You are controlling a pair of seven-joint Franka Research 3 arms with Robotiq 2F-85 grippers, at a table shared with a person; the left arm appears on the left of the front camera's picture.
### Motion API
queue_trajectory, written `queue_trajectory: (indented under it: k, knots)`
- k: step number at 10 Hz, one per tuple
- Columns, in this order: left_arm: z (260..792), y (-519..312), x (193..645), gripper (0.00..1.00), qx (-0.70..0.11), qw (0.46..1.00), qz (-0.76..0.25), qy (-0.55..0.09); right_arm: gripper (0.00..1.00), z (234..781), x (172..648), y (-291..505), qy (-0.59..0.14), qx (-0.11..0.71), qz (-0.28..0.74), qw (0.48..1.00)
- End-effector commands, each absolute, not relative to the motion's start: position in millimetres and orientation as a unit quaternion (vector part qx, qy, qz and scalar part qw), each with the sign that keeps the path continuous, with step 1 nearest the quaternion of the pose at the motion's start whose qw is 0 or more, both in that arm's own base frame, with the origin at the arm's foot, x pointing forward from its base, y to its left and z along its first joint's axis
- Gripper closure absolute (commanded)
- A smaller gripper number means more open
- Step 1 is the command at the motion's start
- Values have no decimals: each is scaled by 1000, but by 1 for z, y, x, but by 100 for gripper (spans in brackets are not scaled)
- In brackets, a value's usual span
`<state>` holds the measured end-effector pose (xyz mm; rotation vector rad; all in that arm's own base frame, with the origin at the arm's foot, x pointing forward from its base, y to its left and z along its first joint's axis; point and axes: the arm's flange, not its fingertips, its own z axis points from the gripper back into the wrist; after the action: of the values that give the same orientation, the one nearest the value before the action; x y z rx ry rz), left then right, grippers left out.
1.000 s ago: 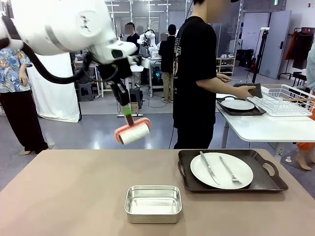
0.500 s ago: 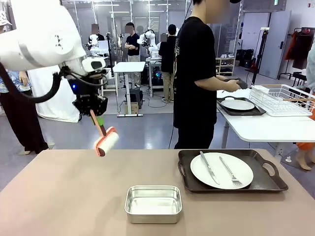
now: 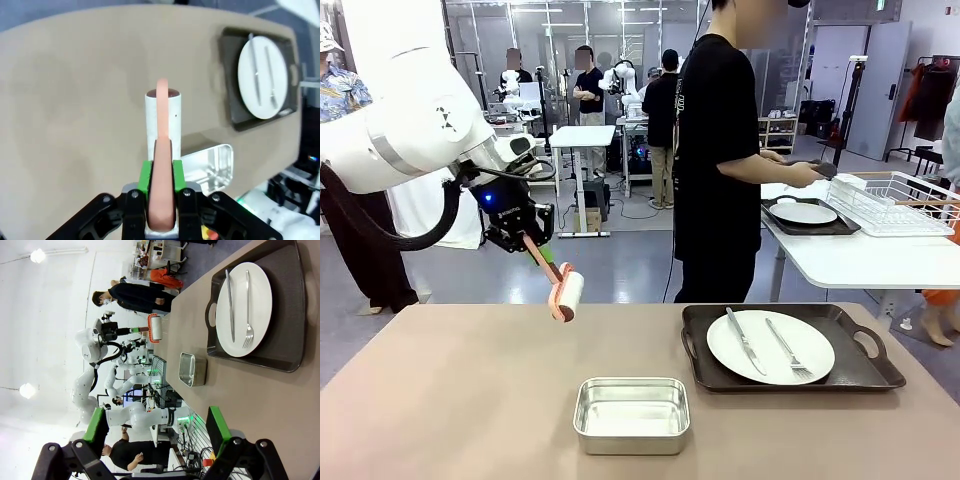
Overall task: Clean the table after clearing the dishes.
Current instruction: When the left (or right) Handle tray is removed, use the left hand (or right hand) to clean the left (or right) side of the table with the Lint Roller.
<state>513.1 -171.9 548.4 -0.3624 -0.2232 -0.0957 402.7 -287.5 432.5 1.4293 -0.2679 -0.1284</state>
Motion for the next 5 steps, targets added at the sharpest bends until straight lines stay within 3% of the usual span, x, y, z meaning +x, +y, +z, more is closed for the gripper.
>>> queue_trajectory:
  k: [1, 5]
  knots:
    - [543, -162, 510, 79, -127, 989, -29, -72, 0, 436, 401, -287, -125, 653, -56, 745]
    - [531, -158, 530, 79, -153, 984, -7, -94, 0, 436, 401, -287, -125, 653, -56, 745]
